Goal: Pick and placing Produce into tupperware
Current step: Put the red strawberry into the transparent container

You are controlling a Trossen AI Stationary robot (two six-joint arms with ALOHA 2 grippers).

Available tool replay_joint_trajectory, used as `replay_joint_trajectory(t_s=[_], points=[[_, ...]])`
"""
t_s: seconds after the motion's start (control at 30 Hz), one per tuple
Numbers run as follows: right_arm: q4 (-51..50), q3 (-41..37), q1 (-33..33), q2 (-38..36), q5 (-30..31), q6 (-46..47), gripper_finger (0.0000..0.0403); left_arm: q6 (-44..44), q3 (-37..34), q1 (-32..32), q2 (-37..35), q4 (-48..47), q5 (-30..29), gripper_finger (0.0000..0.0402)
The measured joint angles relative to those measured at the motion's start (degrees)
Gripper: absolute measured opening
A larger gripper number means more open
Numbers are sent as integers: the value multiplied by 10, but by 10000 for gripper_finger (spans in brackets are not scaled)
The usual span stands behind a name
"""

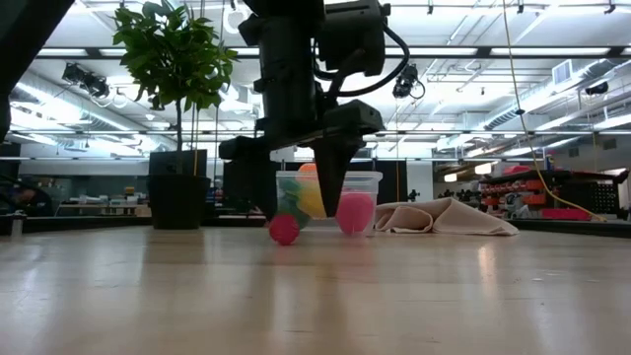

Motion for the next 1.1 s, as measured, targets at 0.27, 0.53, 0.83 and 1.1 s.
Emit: replay_joint_trajectory(t_s=[0.27,0.53,0.83,1.1], points=[[0,0,0,0,0,0,195,4,0,2,0,5,1,355],[0,0,0,0,0,0,195,7,0,2,0,7,9,355],[0,0,0,0,5,0,195,19,0,3,0,14,16,355],[0,0,0,0,5,4,195,20,-8,16,0,6,16,355]])
